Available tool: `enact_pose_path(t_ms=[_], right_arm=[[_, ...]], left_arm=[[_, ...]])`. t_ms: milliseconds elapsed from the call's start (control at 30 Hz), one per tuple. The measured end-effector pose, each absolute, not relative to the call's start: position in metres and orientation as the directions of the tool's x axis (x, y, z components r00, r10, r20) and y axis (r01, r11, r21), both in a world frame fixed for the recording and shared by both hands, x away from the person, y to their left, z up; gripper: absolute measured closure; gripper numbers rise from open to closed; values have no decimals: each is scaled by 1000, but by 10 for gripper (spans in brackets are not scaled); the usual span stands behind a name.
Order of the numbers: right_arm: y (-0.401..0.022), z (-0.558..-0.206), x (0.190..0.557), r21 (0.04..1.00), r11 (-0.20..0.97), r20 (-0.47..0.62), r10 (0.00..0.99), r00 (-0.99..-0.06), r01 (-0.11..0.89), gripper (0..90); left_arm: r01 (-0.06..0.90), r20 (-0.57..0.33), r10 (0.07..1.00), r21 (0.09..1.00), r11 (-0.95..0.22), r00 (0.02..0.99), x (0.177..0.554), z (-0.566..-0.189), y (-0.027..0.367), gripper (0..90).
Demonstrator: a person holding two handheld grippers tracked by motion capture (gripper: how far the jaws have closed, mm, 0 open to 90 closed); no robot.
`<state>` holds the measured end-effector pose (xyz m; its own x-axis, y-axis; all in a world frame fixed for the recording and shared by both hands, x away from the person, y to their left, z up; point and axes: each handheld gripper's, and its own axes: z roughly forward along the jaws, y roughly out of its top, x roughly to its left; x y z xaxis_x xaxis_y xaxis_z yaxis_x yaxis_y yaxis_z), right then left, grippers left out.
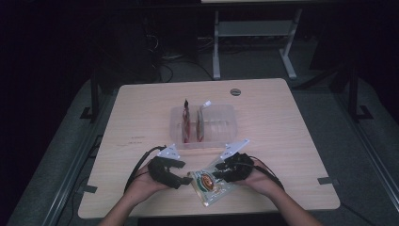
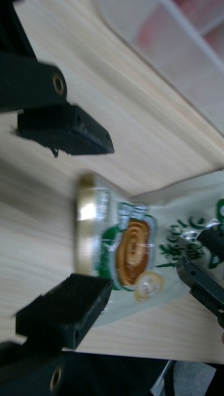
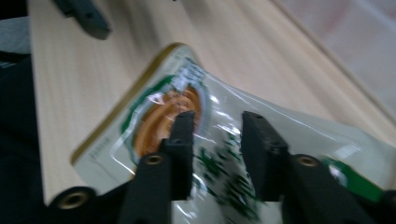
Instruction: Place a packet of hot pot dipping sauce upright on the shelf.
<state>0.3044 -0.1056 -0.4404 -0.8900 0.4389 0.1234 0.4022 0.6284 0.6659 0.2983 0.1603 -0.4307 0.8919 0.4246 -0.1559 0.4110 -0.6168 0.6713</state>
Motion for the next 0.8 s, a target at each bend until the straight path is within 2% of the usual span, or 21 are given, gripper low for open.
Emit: enact_pose_path(t_ms=[167, 400, 800], right_arm=[[-126, -439, 310, 661, 616, 108, 488, -866, 429, 468], [-154, -435, 319, 681, 568, 117, 539, -834, 462, 381], [-164, -435, 325, 696, 541, 115, 566, -817, 472, 338]], left_arm=[[396, -149, 411, 675, -622, 899, 303, -431, 143, 220], [384, -147, 390, 659, -647, 909, 313, -439, 119, 204], [386, -147, 382, 620, -683, 912, 309, -458, 105, 216]])
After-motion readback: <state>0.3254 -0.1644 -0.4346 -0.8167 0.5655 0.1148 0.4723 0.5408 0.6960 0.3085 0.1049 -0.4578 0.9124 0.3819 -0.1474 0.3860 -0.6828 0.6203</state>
